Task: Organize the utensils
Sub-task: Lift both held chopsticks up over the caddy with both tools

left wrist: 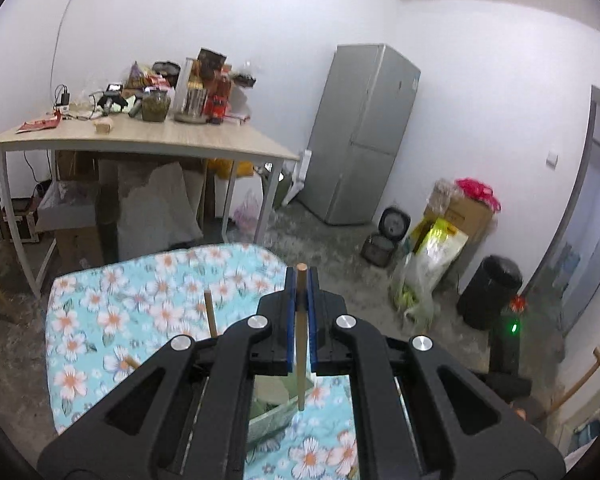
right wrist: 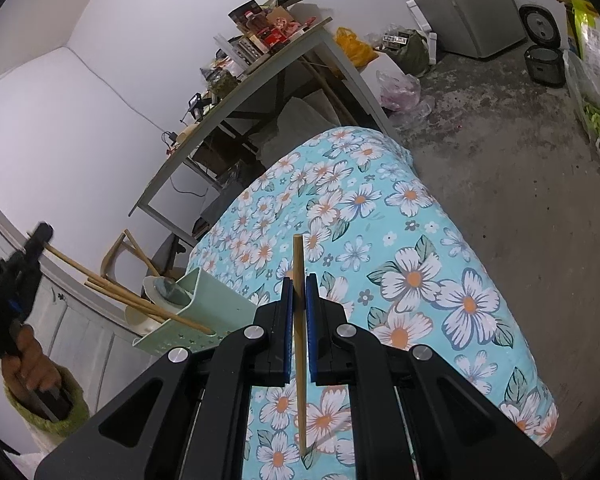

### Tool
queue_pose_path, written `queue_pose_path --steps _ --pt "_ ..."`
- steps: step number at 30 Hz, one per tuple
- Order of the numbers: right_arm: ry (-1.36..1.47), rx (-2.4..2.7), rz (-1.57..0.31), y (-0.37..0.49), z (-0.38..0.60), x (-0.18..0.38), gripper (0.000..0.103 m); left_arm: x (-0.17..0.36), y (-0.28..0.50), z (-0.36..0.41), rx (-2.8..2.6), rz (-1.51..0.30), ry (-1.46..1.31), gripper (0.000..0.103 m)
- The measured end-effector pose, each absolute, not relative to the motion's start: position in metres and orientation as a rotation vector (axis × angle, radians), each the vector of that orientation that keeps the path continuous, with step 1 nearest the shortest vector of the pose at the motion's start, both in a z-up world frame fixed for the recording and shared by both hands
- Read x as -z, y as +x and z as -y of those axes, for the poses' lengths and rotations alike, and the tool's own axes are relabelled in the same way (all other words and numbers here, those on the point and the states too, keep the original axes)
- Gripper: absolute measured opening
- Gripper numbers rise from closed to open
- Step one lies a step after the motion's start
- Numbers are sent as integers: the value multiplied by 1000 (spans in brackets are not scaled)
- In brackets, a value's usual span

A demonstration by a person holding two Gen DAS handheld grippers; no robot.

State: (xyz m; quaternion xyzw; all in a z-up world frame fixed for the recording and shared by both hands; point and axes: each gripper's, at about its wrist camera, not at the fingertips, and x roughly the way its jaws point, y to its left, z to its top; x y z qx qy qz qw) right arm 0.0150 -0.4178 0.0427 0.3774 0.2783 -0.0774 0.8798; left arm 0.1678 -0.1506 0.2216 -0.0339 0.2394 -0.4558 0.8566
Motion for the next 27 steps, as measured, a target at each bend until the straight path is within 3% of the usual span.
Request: queue_pose_path --steps 8,15,27 --pt "789 161 -584 15 420 -42 6 -252 176 146 924 -405 -104 4" --pt "791 162 -593 20 422 -38 6 -247 193 153 891 -399 -114 4" --pt "798 158 -616 25 421 -32 6 -165 206 174 898 -485 -135 5"
